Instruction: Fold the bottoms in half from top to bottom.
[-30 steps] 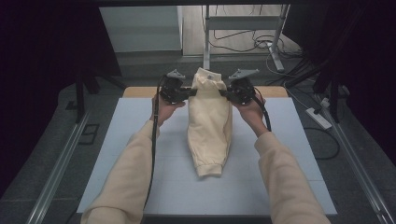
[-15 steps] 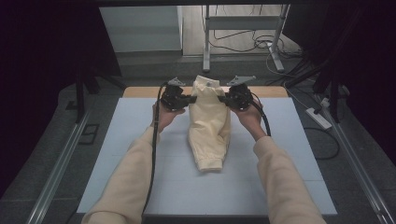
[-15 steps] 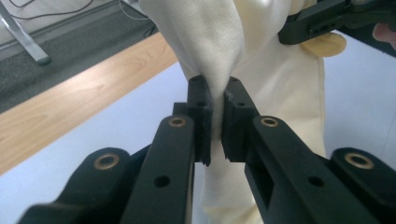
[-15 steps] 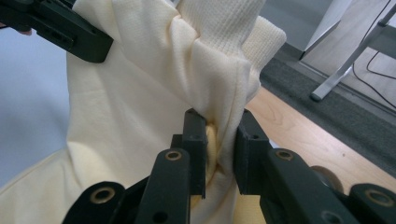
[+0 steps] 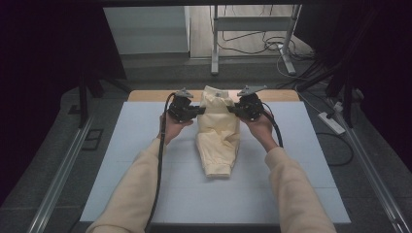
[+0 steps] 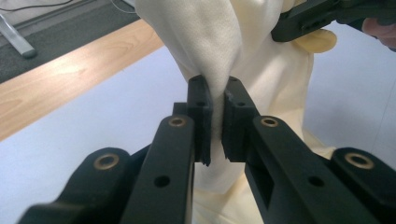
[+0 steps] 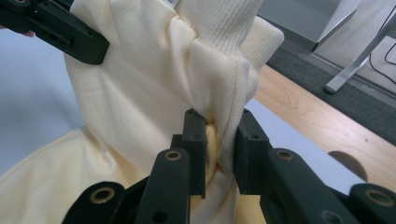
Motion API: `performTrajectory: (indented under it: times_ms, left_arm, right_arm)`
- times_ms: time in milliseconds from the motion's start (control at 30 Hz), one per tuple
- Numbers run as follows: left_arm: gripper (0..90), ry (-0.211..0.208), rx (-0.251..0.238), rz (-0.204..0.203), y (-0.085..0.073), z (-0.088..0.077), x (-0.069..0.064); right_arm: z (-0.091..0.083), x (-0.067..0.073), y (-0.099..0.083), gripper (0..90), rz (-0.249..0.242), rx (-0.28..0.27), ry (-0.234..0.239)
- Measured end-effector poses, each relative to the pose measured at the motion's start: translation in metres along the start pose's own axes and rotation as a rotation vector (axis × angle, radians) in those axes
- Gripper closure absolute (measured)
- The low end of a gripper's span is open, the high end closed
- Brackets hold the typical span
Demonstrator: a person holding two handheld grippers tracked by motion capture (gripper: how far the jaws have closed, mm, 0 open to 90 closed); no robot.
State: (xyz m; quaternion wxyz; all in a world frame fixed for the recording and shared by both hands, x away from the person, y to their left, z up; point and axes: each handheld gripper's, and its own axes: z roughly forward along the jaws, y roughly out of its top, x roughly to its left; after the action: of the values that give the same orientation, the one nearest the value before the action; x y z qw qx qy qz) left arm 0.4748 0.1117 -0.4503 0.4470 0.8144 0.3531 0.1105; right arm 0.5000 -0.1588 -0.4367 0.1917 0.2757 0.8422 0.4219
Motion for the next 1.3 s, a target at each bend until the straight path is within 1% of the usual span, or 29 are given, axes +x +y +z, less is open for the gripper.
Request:
performTrajectory:
  times_ms: [267,400,600,900,1100,1300]
  left_arm:
    - [82.8,-0.008,0.010,0.002,-0.006,0.000,-0.004]
    - [82.8,-0.012,0.013,0.014,-0.009,-0.002,-0.008]
    - [82.8,-0.028,0.019,0.004,-0.015,0.000,-0.009]
    - [82.8,-0.041,0.025,-0.005,-0.024,0.002,-0.010]
    - [82.7,-0.050,0.026,0.003,-0.027,0.001,-0.013]
    - [82.7,-0.061,0.024,0.014,-0.031,-0.002,-0.017]
  right_arm:
    - [-0.003,0.005,-0.008,76.4,0.016,0.001,0.020]
    - [-0.004,0.006,-0.011,76.4,0.018,0.001,0.032]
    - [-0.005,0.008,-0.016,76.4,0.019,0.008,0.053]
    - [-0.005,0.013,-0.024,76.4,0.018,0.022,0.063]
    - [-0.007,0.015,-0.026,76.3,0.019,0.020,0.071]
    - [-0.011,0.020,-0.028,76.4,0.004,0.018,0.075]
